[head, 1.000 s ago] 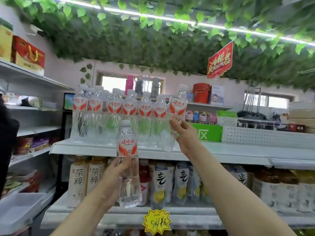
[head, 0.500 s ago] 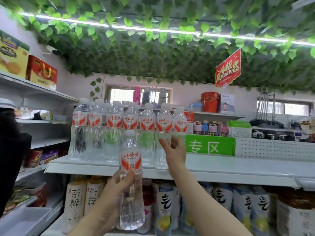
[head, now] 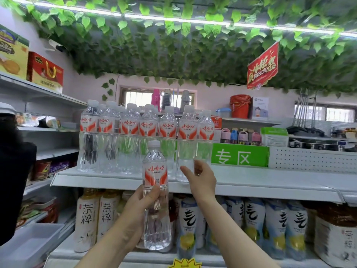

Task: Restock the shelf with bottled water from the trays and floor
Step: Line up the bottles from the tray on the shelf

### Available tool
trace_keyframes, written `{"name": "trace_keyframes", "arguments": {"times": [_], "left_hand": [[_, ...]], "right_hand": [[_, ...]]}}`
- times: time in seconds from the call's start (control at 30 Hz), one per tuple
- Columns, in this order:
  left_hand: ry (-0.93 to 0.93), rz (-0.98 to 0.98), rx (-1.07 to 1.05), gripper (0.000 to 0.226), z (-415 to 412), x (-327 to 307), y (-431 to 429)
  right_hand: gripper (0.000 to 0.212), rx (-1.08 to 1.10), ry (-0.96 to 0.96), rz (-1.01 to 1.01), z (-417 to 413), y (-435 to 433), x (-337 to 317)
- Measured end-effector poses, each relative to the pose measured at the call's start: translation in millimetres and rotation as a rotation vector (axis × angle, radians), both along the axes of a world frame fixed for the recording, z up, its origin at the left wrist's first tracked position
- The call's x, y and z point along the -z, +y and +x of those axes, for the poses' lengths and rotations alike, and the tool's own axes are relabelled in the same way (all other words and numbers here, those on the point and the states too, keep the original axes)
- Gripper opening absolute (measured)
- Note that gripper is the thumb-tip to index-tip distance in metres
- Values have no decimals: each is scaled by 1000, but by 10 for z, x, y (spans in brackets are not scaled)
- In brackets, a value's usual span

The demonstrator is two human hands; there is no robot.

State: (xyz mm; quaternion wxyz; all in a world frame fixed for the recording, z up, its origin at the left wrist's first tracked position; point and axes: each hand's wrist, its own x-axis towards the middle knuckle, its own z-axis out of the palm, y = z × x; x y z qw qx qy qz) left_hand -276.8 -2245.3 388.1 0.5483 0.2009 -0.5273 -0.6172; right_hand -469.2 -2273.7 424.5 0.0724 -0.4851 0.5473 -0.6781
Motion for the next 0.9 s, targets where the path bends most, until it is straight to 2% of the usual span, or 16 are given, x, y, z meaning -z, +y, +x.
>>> {"name": "trace_keyframes", "arguments": {"times": [0.27,0.67,0.9], "left_hand": [[5,-21,24,45,-7,-44,19],[0,13,29,52,107,19,71],[-9,15,14,56,184,37,217]], "right_hand": [[48,119,24,41,33,-135,-83],[56,327,112,125,178,-199,-137],[57,251,61,166,180,-101,-175]]}}
